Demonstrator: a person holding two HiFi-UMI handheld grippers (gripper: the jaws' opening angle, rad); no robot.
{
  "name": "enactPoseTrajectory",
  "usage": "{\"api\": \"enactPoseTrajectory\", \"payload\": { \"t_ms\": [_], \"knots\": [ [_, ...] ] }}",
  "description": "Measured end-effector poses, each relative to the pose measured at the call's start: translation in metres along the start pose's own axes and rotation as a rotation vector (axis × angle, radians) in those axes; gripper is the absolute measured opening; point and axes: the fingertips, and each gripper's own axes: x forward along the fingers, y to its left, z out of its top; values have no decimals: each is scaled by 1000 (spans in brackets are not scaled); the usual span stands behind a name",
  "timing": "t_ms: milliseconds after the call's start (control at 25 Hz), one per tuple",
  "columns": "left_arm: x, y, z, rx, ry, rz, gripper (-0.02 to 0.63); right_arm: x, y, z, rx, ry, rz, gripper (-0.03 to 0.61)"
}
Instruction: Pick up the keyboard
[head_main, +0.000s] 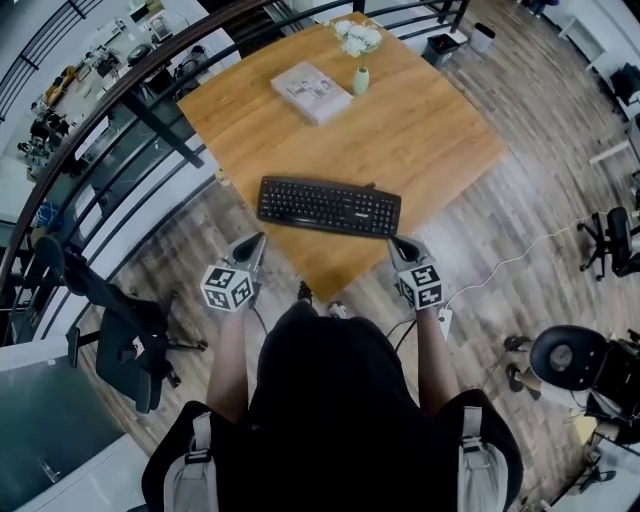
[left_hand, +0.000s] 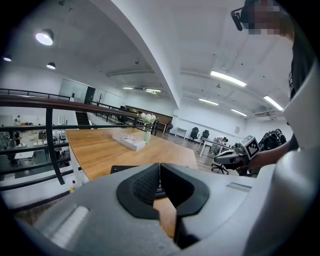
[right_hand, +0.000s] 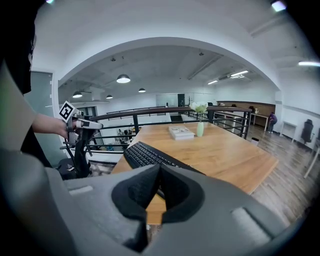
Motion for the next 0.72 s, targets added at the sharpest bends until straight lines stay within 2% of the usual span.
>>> {"api": "enactPoseTrajectory", "payload": {
  "t_ms": [720],
  "knots": [
    [64,60,19,-5,54,-50,15,46,-35,11,63,44,-83,3]
  ]
}}
